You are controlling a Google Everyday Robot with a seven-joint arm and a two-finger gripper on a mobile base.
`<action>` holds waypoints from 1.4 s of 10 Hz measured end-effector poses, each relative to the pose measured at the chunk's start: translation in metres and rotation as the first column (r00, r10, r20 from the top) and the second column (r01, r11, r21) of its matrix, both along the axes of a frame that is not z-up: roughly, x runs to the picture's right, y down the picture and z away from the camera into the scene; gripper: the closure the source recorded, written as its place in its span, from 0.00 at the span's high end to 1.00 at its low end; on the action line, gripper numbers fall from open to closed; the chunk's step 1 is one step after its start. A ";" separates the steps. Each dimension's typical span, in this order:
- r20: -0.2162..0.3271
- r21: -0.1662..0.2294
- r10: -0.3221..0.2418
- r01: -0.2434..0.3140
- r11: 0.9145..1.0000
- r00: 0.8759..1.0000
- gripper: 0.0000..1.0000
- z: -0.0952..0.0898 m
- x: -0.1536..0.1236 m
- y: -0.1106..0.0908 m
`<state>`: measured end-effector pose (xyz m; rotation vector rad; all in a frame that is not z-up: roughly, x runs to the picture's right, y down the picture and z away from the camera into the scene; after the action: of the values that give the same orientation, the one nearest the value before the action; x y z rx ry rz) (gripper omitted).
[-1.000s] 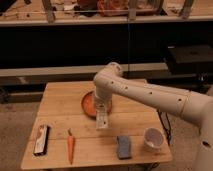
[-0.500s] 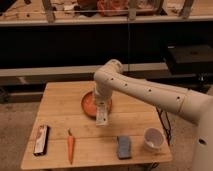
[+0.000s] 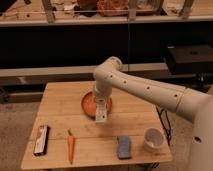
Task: Place the bottle in the ceramic bowl
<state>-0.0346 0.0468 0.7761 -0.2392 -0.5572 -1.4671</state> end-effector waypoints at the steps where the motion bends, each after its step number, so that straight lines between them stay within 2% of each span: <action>1: -0.004 0.000 0.005 -0.005 1.000 1.000 0.01 0.001 0.000 -0.003; 14: -0.074 0.018 0.054 -0.052 0.998 0.996 0.01 0.015 -0.001 -0.024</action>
<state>-0.0352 0.0227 0.7915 -0.2635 -0.4886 -1.4050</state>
